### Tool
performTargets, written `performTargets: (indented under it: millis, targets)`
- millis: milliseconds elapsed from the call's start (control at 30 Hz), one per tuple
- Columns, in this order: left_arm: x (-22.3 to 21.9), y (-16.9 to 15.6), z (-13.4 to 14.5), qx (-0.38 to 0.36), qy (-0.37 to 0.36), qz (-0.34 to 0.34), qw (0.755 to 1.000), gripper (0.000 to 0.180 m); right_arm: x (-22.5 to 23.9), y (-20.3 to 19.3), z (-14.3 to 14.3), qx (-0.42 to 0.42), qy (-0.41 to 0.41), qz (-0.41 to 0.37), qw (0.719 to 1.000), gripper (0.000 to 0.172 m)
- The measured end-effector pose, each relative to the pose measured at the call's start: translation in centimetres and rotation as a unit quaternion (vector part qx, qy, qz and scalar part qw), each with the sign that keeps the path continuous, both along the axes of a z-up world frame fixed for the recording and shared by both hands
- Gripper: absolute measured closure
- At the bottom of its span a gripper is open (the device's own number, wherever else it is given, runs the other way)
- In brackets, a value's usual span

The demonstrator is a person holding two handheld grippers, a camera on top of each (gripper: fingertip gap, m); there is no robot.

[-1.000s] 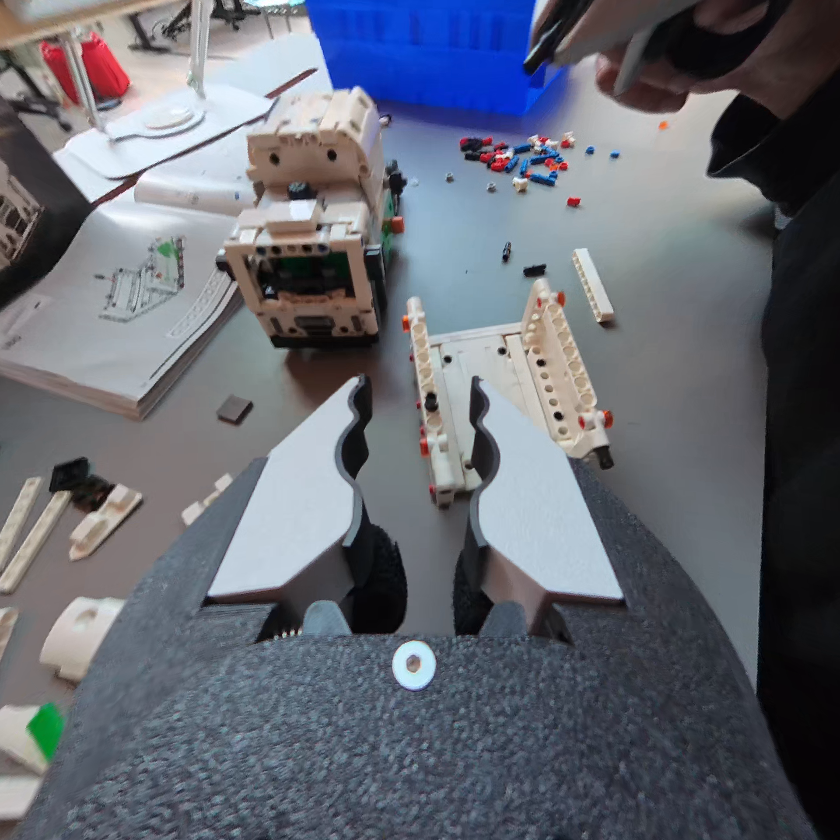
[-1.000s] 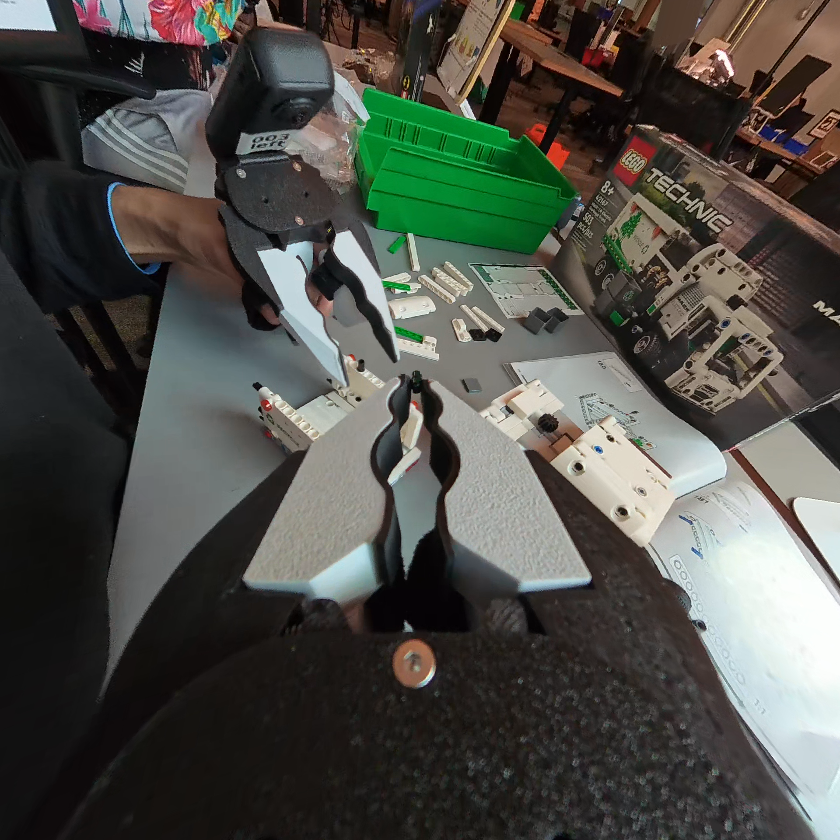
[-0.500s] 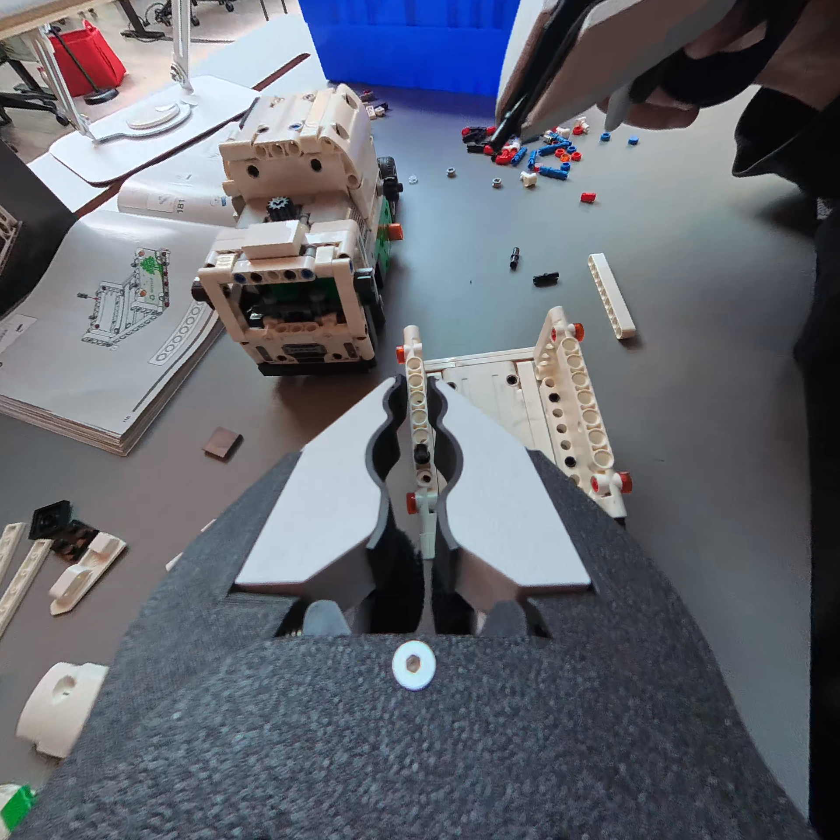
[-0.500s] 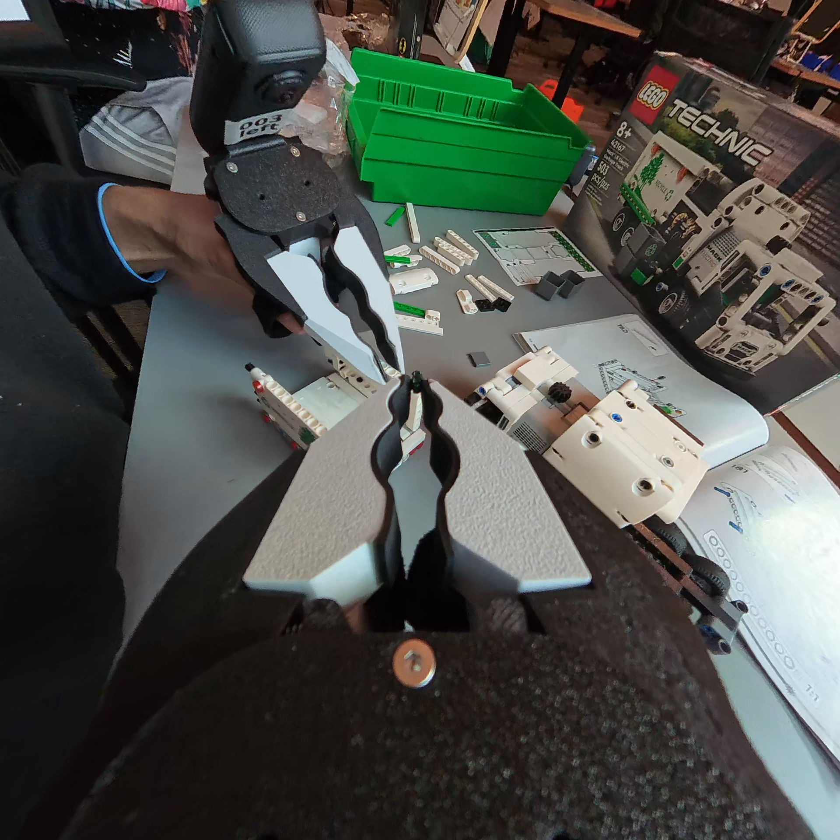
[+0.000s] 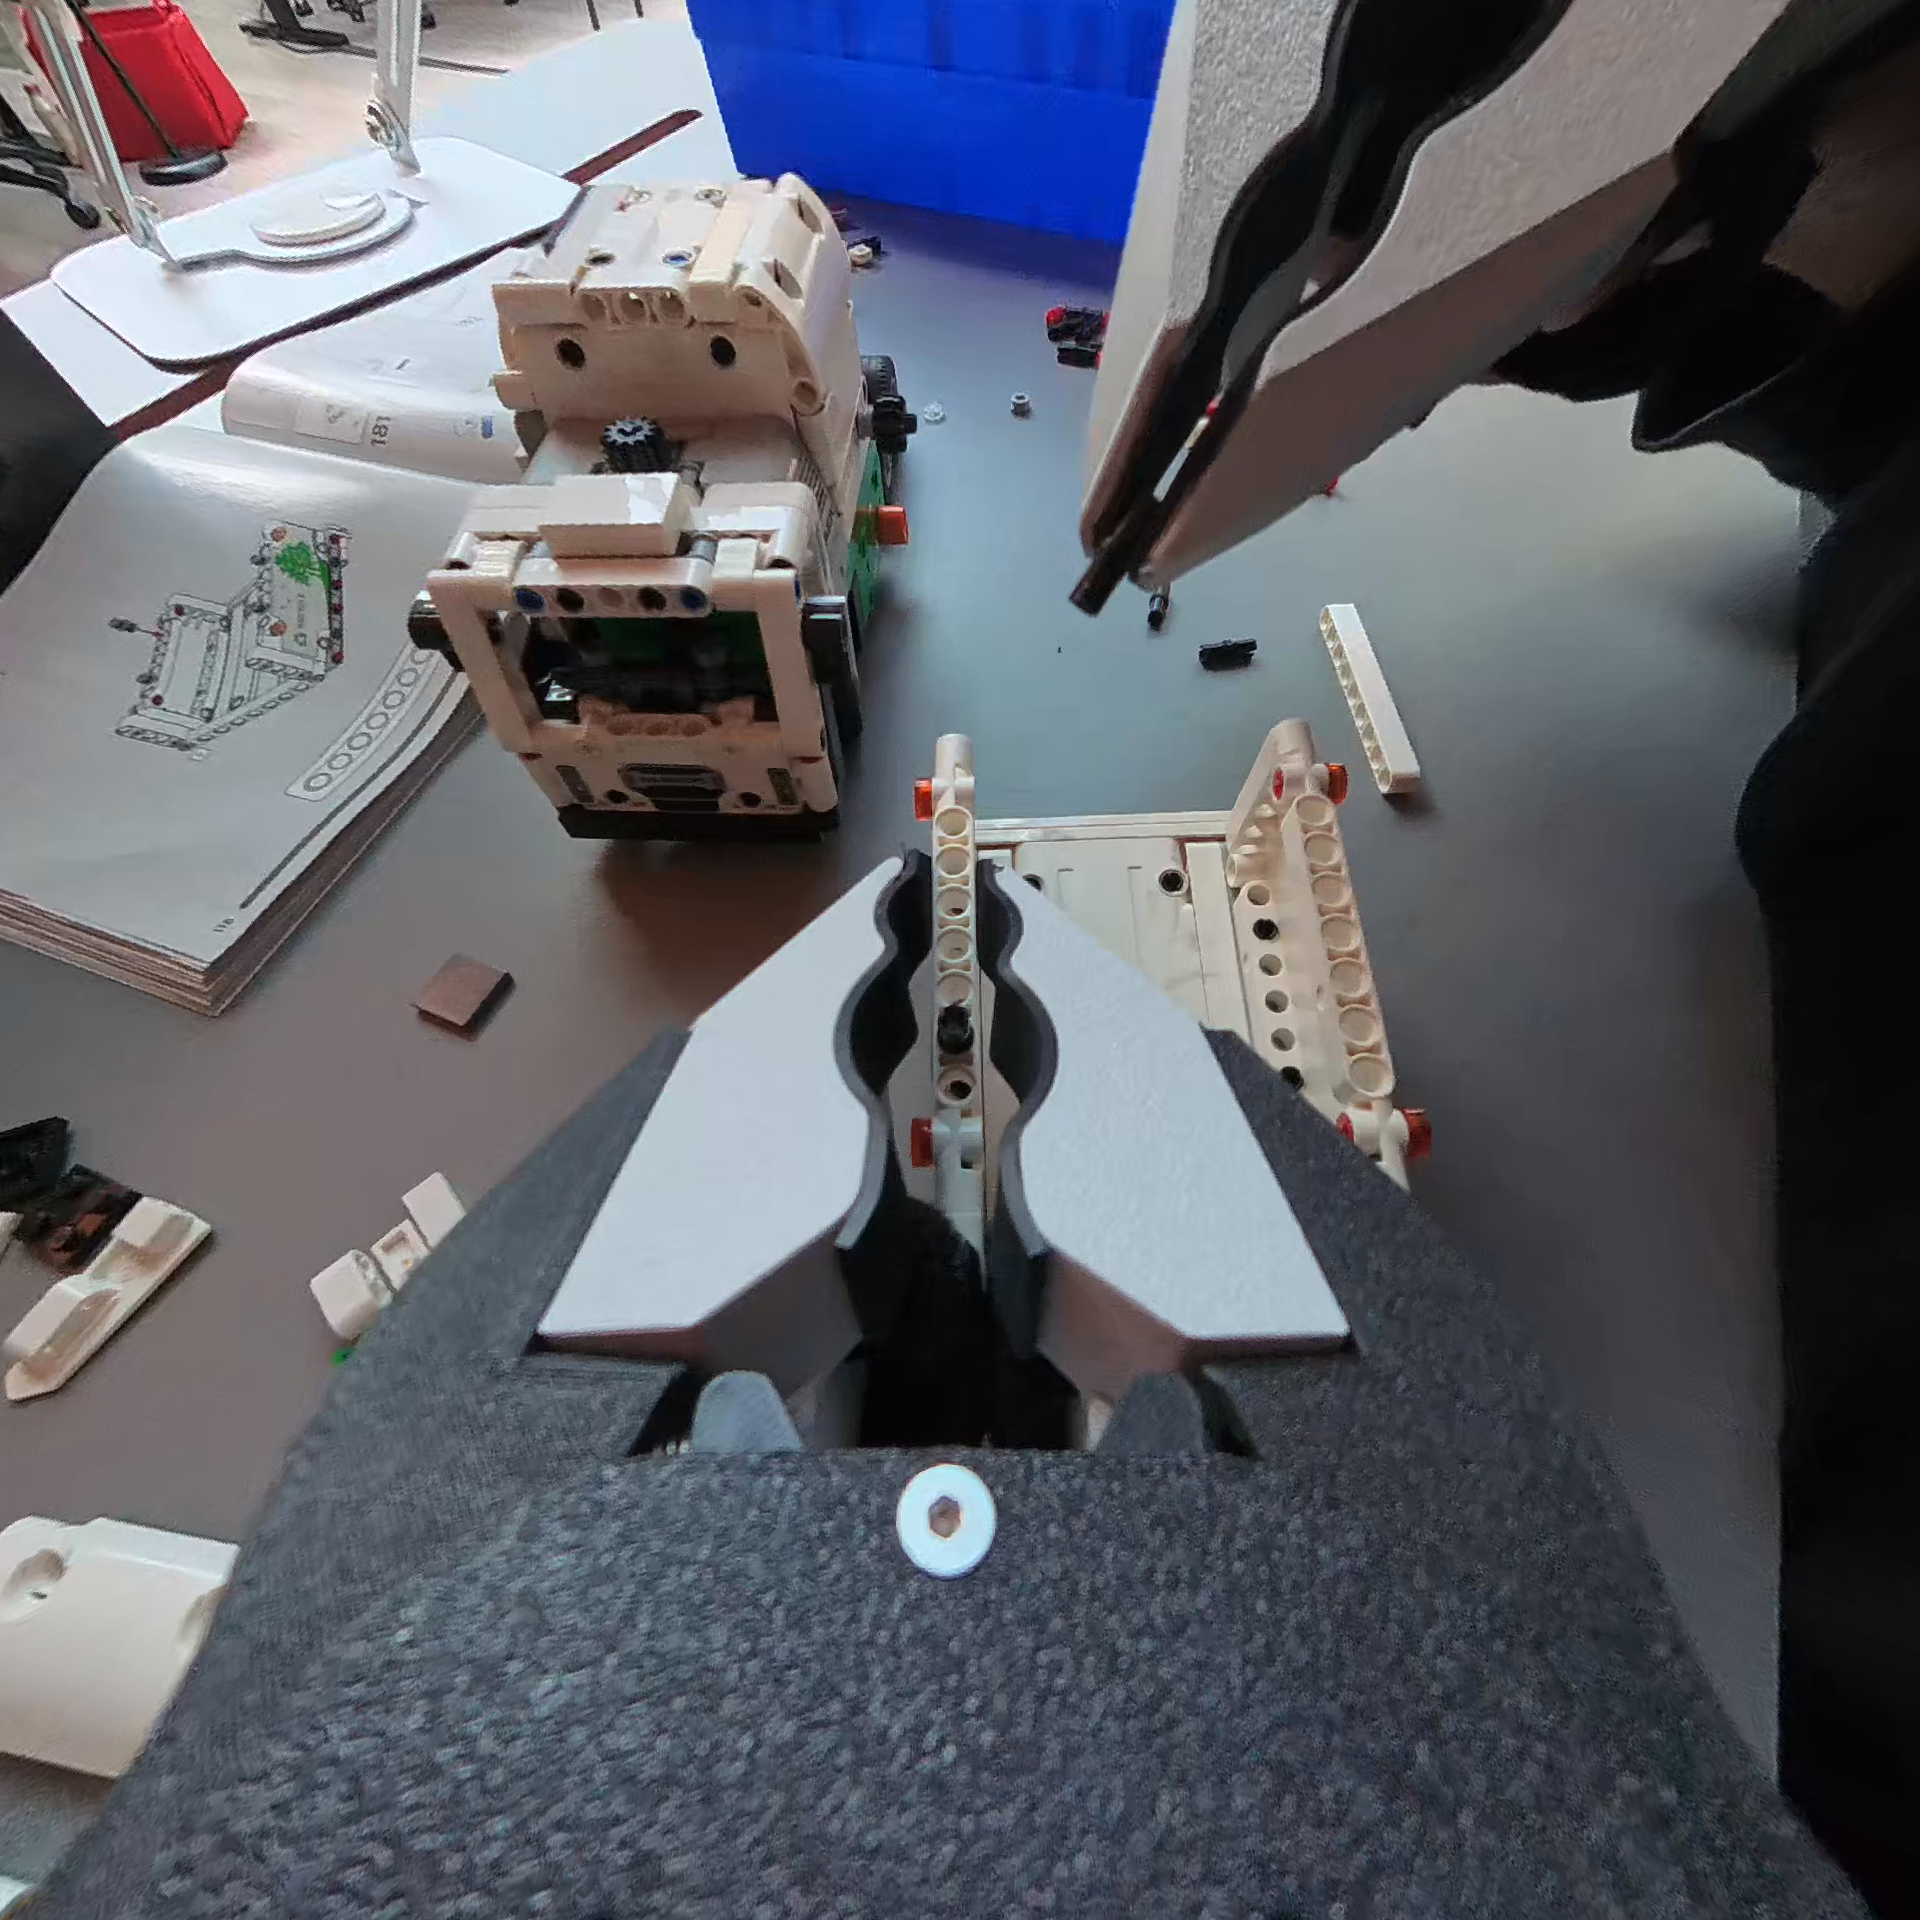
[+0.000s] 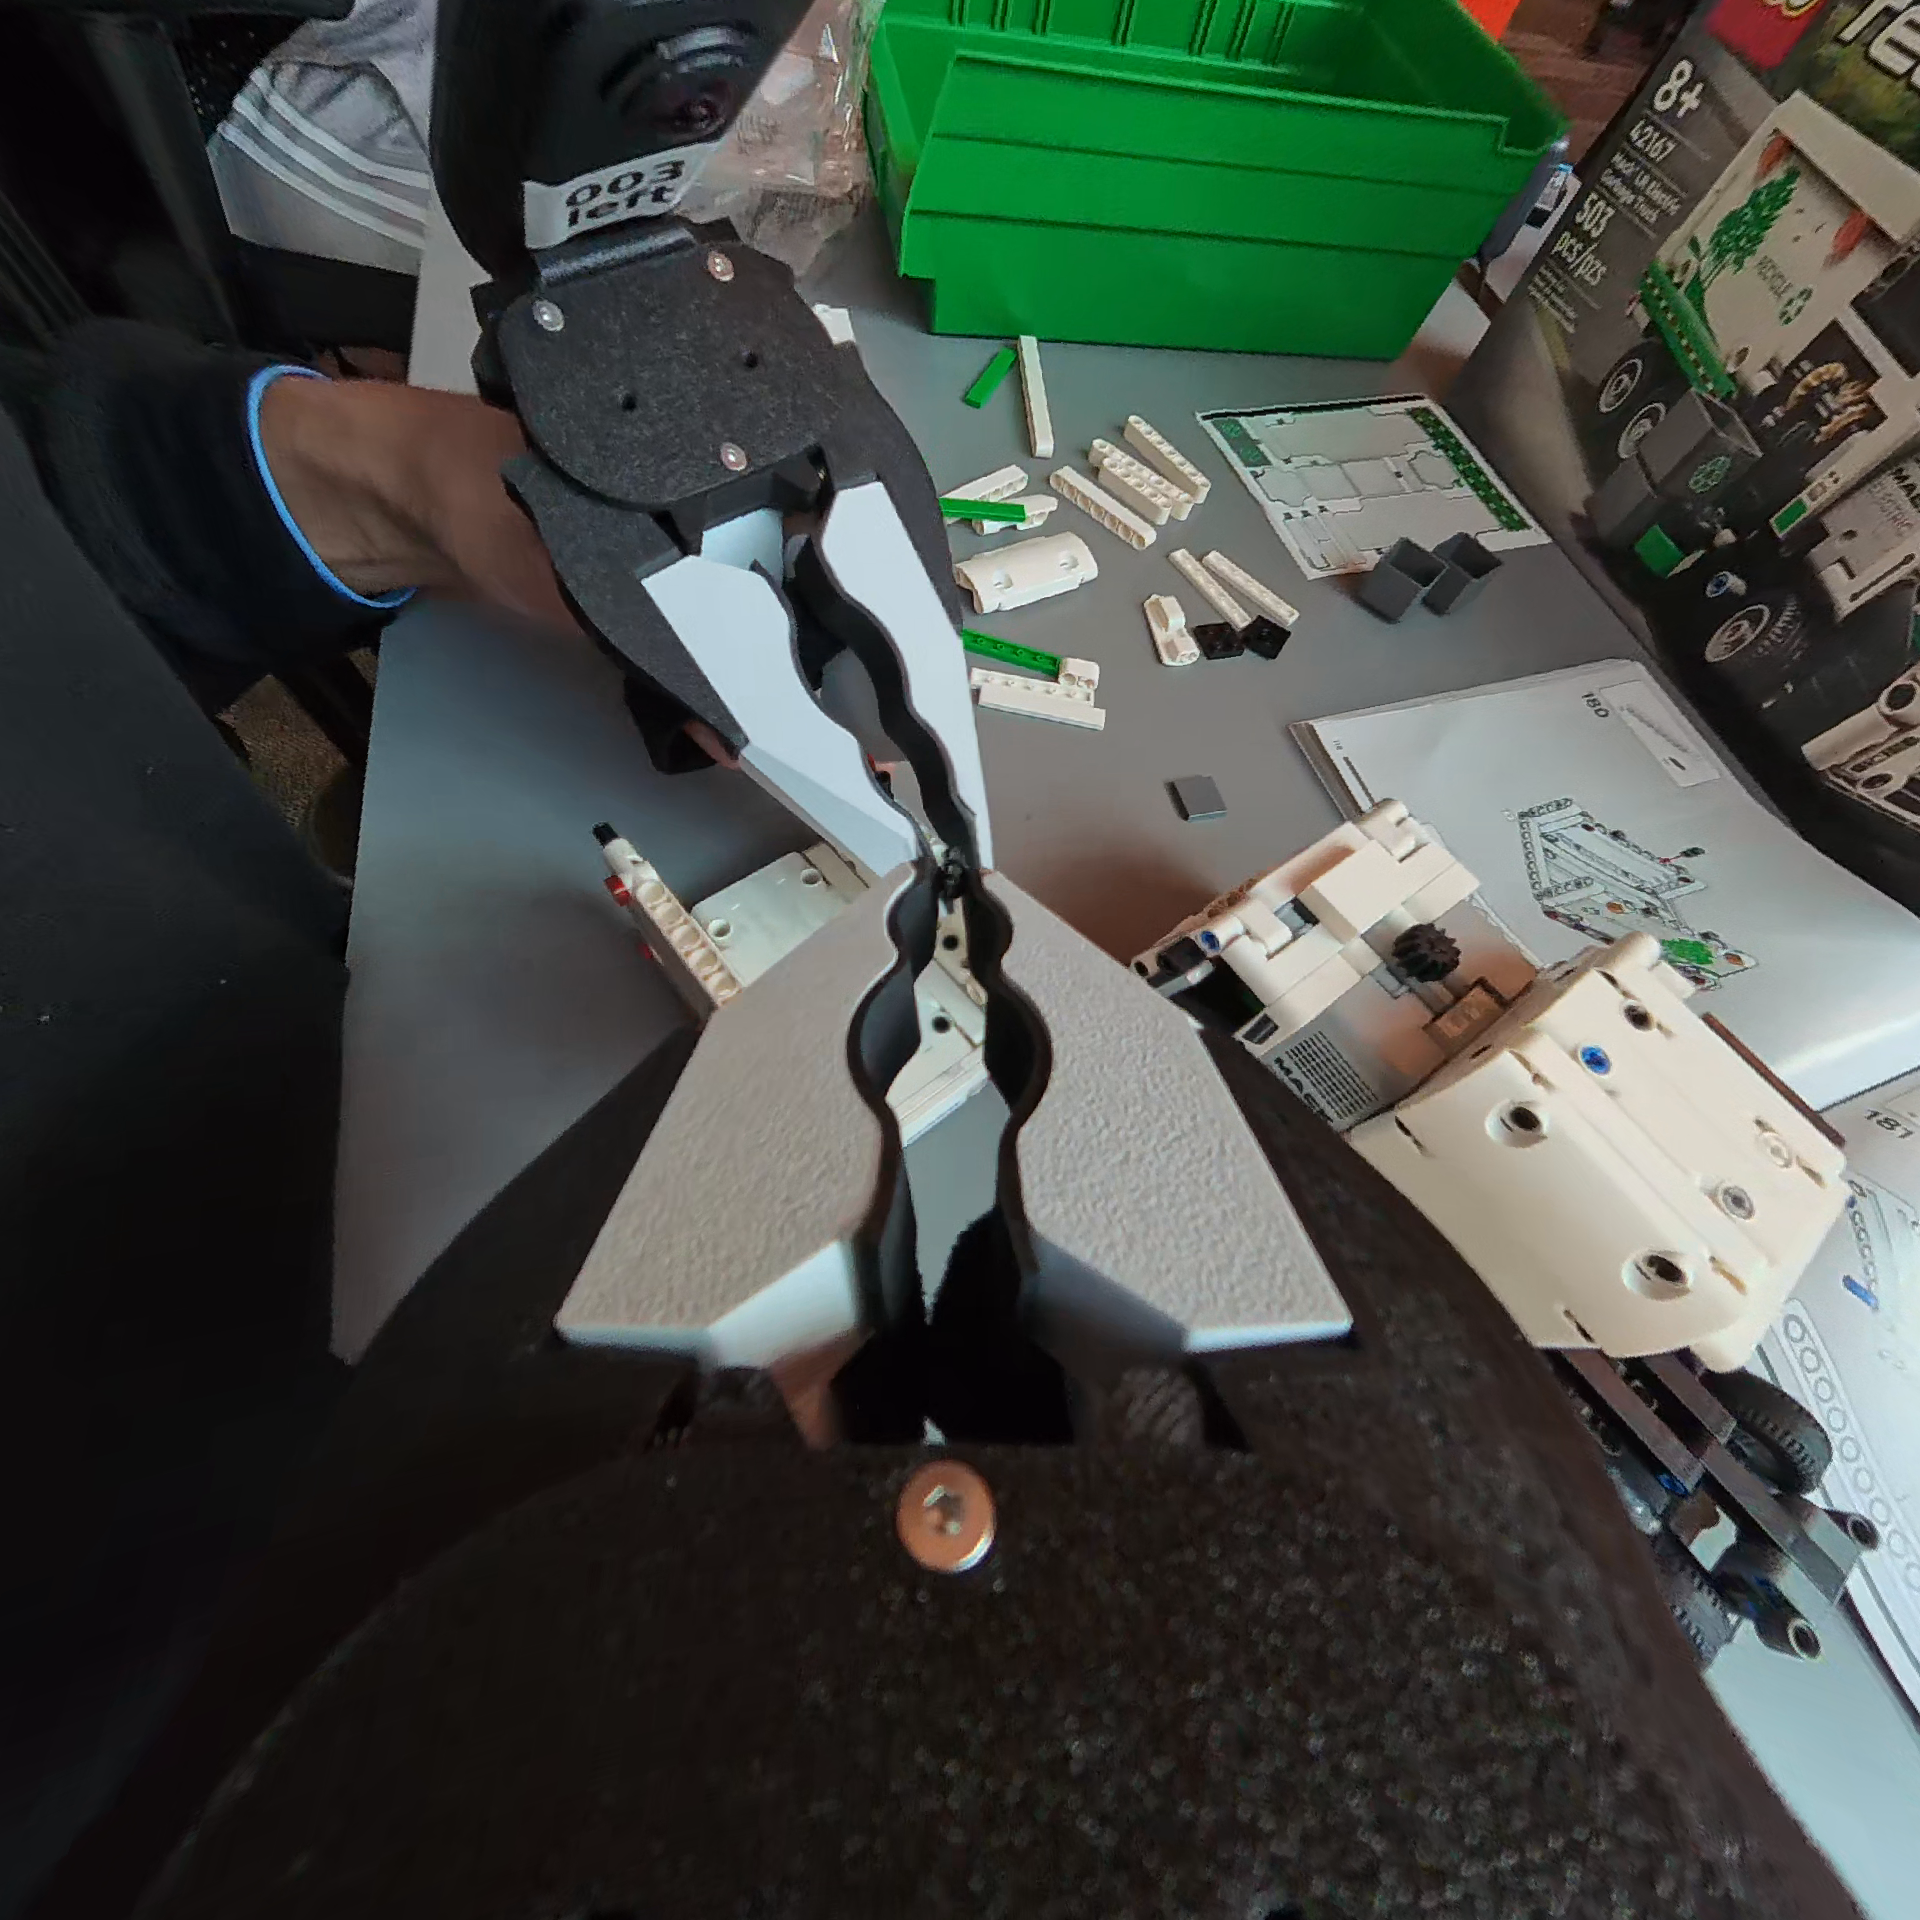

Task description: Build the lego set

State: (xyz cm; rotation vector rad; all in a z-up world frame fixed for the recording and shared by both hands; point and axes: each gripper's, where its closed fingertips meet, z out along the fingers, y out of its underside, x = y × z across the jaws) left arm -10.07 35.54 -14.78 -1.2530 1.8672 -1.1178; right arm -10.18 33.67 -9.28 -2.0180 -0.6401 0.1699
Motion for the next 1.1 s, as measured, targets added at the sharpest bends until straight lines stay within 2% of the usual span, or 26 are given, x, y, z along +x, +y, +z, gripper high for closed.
performTargets:
  millis: [167, 433, 567, 800, 1100]
  targets:
    - [-0.1, 0.3, 0.2, 0.008, -0.001, 0.009, 1.000, 0.174, 0.0, 0.5, -0.1, -0.022, -0.005, -0.015, 1.000, 0.168]
    - [-0.8, 1.5, 1.8, 0.110, -0.051, 0.031, 0.992, 0.174, 0.3, 1.3, -1.3, -0.084, -0.060, -0.037, 0.994, 0.168]
    - [-0.8, 1.7, 1.8, 0.145, -0.068, 0.042, 0.986, 0.174, 0.0, 2.1, -1.3, -0.095, -0.074, -0.046, 0.992, 0.168]
    - [-0.6, 0.9, 1.3, 0.131, -0.079, 0.029, 0.988, 0.174, -1.4, 2.6, -2.3, -0.129, -0.162, -0.004, 0.978, 0.168]
    - [-0.6, 0.1, 0.9, 0.121, -0.069, 0.020, 0.990, 0.173, -1.2, 2.1, -3.4, -0.223, -0.242, 0.057, 0.942, 0.169]
